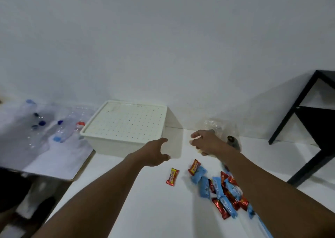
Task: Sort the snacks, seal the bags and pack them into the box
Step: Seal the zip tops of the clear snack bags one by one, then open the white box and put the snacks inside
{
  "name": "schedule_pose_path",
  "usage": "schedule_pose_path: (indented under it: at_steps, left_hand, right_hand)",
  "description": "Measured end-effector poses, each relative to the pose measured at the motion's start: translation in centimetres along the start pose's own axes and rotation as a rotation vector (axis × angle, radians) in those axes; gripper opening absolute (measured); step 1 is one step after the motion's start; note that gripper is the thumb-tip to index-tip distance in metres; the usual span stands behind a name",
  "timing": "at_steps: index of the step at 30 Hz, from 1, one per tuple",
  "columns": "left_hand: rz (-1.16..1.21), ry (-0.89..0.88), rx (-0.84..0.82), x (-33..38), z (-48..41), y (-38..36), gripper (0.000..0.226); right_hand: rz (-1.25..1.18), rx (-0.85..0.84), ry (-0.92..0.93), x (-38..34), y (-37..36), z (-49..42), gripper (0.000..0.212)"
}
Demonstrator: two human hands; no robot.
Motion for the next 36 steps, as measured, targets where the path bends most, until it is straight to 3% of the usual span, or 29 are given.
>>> schedule_pose_path:
  at_steps: [8,15,20,26,36]
  left_hand:
    - [0.053,0.243,0.173,-9.8,5.5,2.5,0.071]
    - [0.125,0.340,0.232,-19.6,4.2,4.1,0.079]
    - [0.032,0.367,0.238,-26.3,0.4,5.3,0.105]
    - [-0.020,0.399,0.184,-30.1,-4.0,7.1,0.095]
    - [0.047,0.424,0.126,-34.6,-8.4,6.5,0.117]
  right_hand:
    - [0.010,-0.058,0.120,-3.4,-8.1,-1.3,0.037]
    - [0.142,0.001,0.174,-4.6,-14.1,-5.2,0.043]
    - [0.162,0.054,0.061,-2.9,-17.4,-8.9,0.073]
    - [0.275,0.053,0.002,-2.4,-19.5,-12.3,0.116]
    - [0.354,0.234,-0.064,-1.2,-20.1,-15.1,0.104]
Point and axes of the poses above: each hand's wrist, its own z-axis away from the middle knuckle, its own y-axis out of the back of the hand, x = y × z, the point moved 4 cm from there along -z, towards the middle knuckle, and after that the axes turned 13 degrees about -z, right-handed, at the moved point
